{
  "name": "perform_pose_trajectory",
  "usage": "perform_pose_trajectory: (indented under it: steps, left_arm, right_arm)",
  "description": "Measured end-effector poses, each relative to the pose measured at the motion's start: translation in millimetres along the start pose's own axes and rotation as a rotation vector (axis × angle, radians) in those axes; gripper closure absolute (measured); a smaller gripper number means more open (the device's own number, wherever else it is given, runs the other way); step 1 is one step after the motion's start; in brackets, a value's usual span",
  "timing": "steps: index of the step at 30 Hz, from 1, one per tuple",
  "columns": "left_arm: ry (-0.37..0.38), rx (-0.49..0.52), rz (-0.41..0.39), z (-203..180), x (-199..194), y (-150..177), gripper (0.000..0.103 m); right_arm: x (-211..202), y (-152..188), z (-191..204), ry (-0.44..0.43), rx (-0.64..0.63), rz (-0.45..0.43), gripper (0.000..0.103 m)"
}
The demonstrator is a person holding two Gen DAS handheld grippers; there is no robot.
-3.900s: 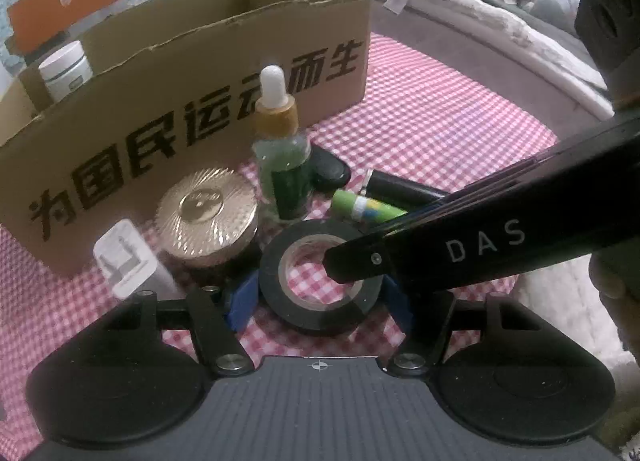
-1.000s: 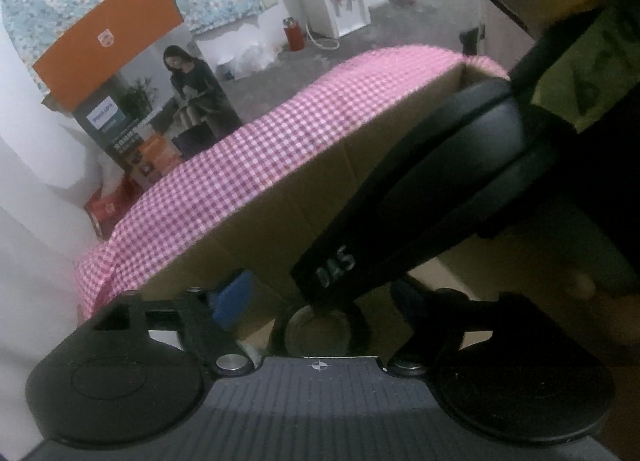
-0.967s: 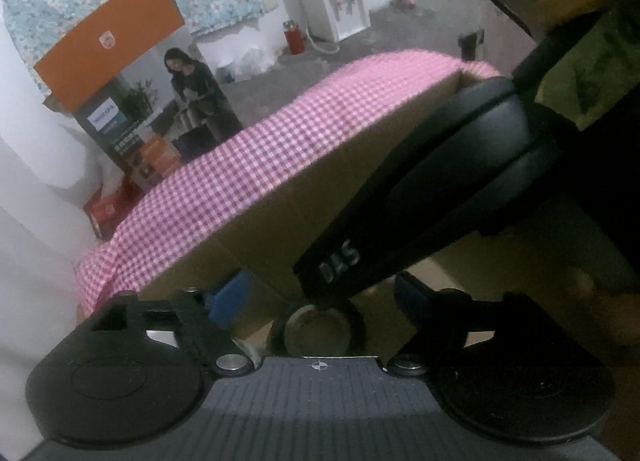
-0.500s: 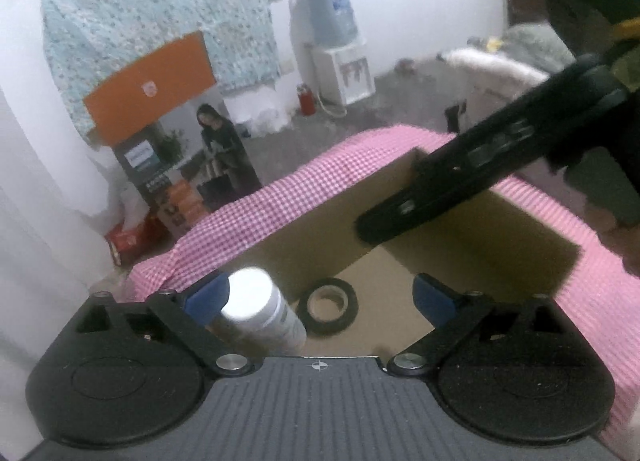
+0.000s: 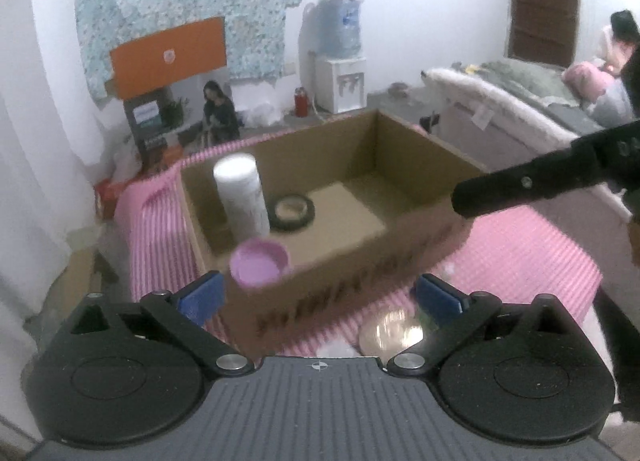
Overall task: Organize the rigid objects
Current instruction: 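Move the right gripper back and close it on the white plug charger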
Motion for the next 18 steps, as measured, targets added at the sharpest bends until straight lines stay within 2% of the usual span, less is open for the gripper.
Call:
perform_pose_trajectory:
  steps: [6, 11, 15, 18]
  left_arm:
    - [-0.007, -0.017, 0.062, -8.8, 25.4, 37.4, 0.001]
    - [-0.041, 0.039, 0.068, -18.9, 39.6, 56.7, 0.005]
    - [-0.062, 0.08, 0.074, -20.3, 52.4, 64.1, 0.013]
    - [-0.059, 0.092, 0.082, -21.4, 58.2, 70.4, 0.023]
  right_arm:
    - [19.6, 50.5, 13.3, 0.018, 0.006, 0.048, 0.044]
    - [53.0, 77.3, 26.8, 0.04, -0.02, 0.109, 0.048]
    - [78.5, 84.8, 32.5, 0.075, -0.056, 0.145, 0.053]
    - [90.9, 88.6, 35.8, 0.092, -0.082, 0.168, 0.055]
Point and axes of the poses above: each gripper's, at about its wrist camera, not at the fingertips, and x roughly the way its jaws point, z to its left, y to its underside, the point moved 1 cm from there along x, roughly the way its jaws point
